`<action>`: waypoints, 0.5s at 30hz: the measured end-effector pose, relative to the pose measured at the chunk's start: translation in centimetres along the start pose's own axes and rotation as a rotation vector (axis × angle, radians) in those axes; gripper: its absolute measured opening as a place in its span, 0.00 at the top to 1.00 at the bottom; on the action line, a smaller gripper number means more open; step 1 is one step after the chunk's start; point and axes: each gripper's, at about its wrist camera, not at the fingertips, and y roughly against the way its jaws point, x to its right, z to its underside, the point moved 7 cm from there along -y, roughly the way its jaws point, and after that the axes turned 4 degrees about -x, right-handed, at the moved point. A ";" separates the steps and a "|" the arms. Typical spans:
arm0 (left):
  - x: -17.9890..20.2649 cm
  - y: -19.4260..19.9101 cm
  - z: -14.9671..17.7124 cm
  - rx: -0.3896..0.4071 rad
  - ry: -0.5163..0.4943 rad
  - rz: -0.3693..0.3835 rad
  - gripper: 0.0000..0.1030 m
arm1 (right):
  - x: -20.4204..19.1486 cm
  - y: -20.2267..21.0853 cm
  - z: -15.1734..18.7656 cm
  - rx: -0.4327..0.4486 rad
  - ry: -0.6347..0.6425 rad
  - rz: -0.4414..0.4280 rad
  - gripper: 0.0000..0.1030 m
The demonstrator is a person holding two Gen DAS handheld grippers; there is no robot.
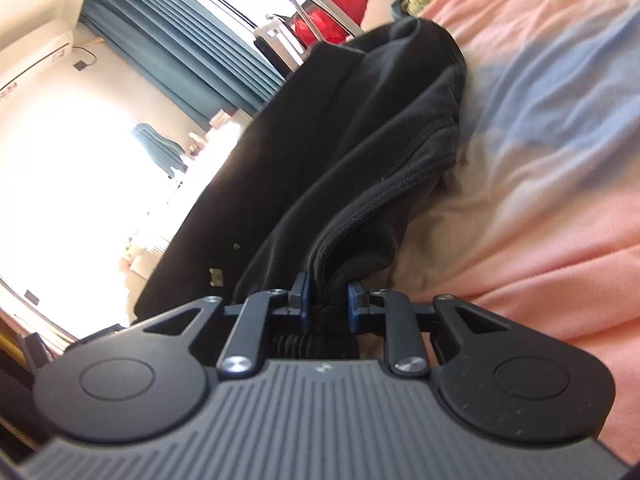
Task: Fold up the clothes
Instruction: 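Lift both cuffs and pull the sweatpants legs straight with both tools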
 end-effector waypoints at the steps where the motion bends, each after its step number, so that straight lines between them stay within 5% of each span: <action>1: 0.1 0.0 0.1 0.000 -0.007 0.002 0.67 | -0.8 0.9 -0.4 0.027 0.009 -0.016 0.82; 5: 0.5 0.1 0.5 -0.034 -0.009 0.030 0.54 | -3.1 3.8 -1.1 0.061 0.044 -0.059 0.83; 8: 0.6 0.2 0.8 -0.061 -0.018 0.059 0.50 | -2.9 4.7 0.3 -0.032 0.067 0.008 0.83; 12: 1.2 0.8 1.3 -0.060 -0.089 0.067 0.47 | 1.3 3.7 2.5 -0.144 -0.095 0.092 0.82; 15: 1.4 1.0 1.3 -0.063 -0.114 0.060 0.46 | 4.8 3.2 3.5 -0.179 -0.348 0.060 0.80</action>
